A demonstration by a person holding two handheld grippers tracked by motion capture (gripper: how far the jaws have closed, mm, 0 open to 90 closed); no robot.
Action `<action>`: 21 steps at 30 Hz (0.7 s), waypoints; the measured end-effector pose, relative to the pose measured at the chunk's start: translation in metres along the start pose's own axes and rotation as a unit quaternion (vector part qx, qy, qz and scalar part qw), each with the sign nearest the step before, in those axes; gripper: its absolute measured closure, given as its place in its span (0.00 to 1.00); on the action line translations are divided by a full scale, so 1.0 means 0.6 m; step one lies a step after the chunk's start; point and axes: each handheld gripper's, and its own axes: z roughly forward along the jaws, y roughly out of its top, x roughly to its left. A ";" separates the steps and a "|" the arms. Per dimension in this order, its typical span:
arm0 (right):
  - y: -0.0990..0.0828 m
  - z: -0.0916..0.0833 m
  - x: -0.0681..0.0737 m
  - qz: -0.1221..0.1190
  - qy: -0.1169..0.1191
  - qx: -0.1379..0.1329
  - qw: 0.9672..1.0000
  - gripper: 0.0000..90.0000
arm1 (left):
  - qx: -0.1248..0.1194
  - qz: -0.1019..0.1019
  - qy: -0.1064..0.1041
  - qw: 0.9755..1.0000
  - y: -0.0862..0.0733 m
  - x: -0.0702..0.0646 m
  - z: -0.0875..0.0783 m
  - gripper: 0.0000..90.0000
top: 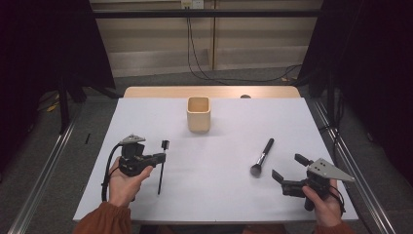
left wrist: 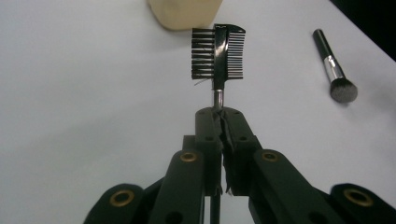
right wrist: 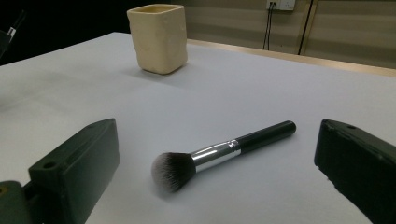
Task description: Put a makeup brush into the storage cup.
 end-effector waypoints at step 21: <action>0.000 0.000 0.000 0.000 0.000 0.000 1.000 0.00 | -0.143 0.060 0.015 0.988 0.029 -0.016 -0.009 0.96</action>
